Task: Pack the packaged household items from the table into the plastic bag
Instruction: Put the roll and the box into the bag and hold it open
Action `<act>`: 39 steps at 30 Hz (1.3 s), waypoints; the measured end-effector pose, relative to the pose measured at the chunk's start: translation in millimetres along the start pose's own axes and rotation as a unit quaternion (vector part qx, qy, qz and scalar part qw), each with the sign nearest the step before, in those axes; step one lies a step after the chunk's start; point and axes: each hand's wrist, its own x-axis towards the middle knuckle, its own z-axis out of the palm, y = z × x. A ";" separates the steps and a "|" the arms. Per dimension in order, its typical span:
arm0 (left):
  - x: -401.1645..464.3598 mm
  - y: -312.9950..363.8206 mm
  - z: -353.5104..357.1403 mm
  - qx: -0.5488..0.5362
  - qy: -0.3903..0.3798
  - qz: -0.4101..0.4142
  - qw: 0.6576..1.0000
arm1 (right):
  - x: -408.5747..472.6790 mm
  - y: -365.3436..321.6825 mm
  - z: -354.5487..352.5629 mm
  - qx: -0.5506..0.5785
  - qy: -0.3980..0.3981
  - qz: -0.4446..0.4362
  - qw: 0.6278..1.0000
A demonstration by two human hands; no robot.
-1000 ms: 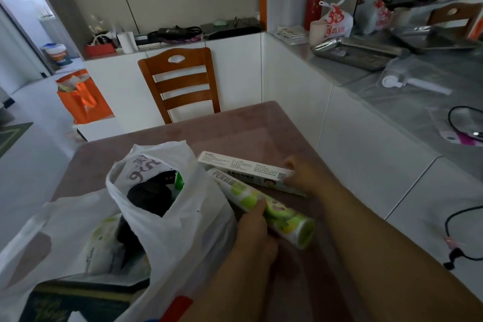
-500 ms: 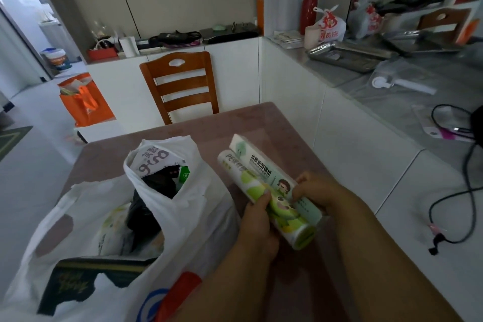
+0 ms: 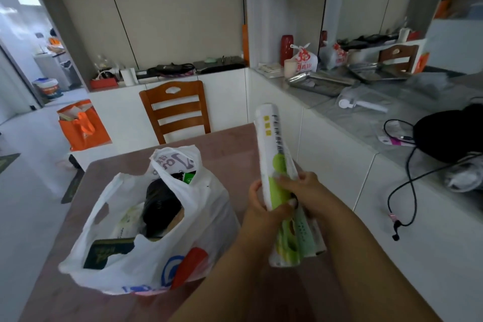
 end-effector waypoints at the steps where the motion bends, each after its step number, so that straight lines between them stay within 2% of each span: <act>1: -5.6 3.6 -1.7 0.046 -0.016 0.023 0.999 | -7.1 -4.2 6.7 -0.006 -0.005 -0.004 1.000; 4: -24.9 19.9 -8.8 0.064 -0.067 0.028 0.995 | -27.6 -9.8 19.6 0.019 0.006 -0.011 1.000; 7: -49.8 40.4 -16.7 -0.028 -0.096 -0.025 0.995 | -44.2 -12.3 26.3 0.082 0.005 -0.023 0.996; 8: -58.9 48.2 -20.9 -0.032 -0.079 -0.020 0.996 | -49.7 -15.4 28.9 0.100 -0.005 -0.033 0.994; 9: -65.7 57.1 -28.6 0.012 -0.028 0.009 1.000 | -55.2 -19.9 31.2 0.121 -0.017 -0.050 0.991; 10: -70.6 67.0 -39.2 0.093 0.057 0.062 0.992 | -60.4 -26.4 33.6 0.149 -0.030 -0.075 0.986; 11: -73.9 79.1 -54.0 0.181 0.157 0.125 0.963 | -66.0 -34.8 36.6 0.184 -0.046 -0.105 0.976; 13: -78.8 106.7 -91.2 0.330 0.331 0.222 0.856 | -74.2 -55.7 45.4 0.252 -0.090 -0.154 0.951; 14: -78.9 119.0 -112.5 0.385 0.380 0.234 0.808 | -76.3 -67.3 52.9 0.281 -0.120 -0.170 0.937; 15: -76.2 128.6 -132.3 0.436 0.419 0.218 0.766 | -76.7 -78.9 62.8 0.300 -0.149 -0.181 0.925; 17: -69.1 139.5 -165.7 0.550 0.444 0.112 0.699 | -76.7 -102.8 89.1 0.317 -0.182 -0.177 0.914; 18: -65.9 140.9 -179.1 0.596 0.432 0.064 0.674 | -75.9 -114.3 104.3 0.327 -0.194 -0.168 0.909; 19: -61.5 140.7 -191.3 0.621 0.412 0.032 0.666 | -73.7 -124.4 119.6 0.338 -0.211 -0.164 0.902; 20: -58.5 141.7 -201.7 0.617 0.388 0.013 0.684 | -71.5 -133.3 134.6 0.352 -0.229 -0.160 0.893; 21: -55.9 143.6 -211.7 0.581 0.358 0.004 0.730 | -68.1 -141.2 148.9 0.367 -0.245 -0.154 0.884; 22: -54.5 146.0 -222.0 0.510 0.328 0.004 0.795 | -64.5 -147.4 162.1 0.381 -0.259 -0.153 0.874; 23: -53.5 149.7 -231.8 0.413 0.310 0.008 0.856 | -59.8 -151.8 175.0 0.391 -0.266 -0.160 0.866; 24: -52.1 153.9 -241.0 0.301 0.306 0.012 0.903 | -53.8 -153.8 186.8 0.396 -0.262 -0.167 0.864; 25: -51.3 158.7 -247.8 0.184 0.303 0.016 0.935 | -47.6 -154.5 198.2 0.398 -0.252 -0.169 0.866; 26: -50.5 162.8 -253.7 0.069 0.299 0.024 0.952 | -40.7 -152.9 208.6 0.392 -0.238 -0.168 0.873; 27: -49.5 165.8 -258.7 -0.025 0.294 0.030 0.955 | -32.6 -148.7 217.4 0.369 -0.220 -0.172 0.887; 29: -48.3 170.3 -266.5 -0.146 0.278 0.039 0.949 | -17.8 -133.4 228.9 0.270 -0.177 -0.206 0.924; 32: -44.5 180.1 -277.0 -0.218 0.230 0.041 0.948 | 1.9 -99.7 229.0 0.058 -0.133 -0.286 0.947; 34: -41.0 188.9 -281.4 -0.222 0.226 0.045 0.947 | 11.4 -79.7 217.2 -0.089 -0.136 -0.320 0.933; 36: -38.0 197.1 -283.1 -0.209 0.242 0.051 0.946 | 18.2 -65.7 200.0 -0.232 -0.141 -0.338 0.901; 39: -31.7 200.8 -285.2 -0.196 0.260 0.048 0.944 | 26.0 -63.3 179.5 -0.363 -0.163 -0.331 0.855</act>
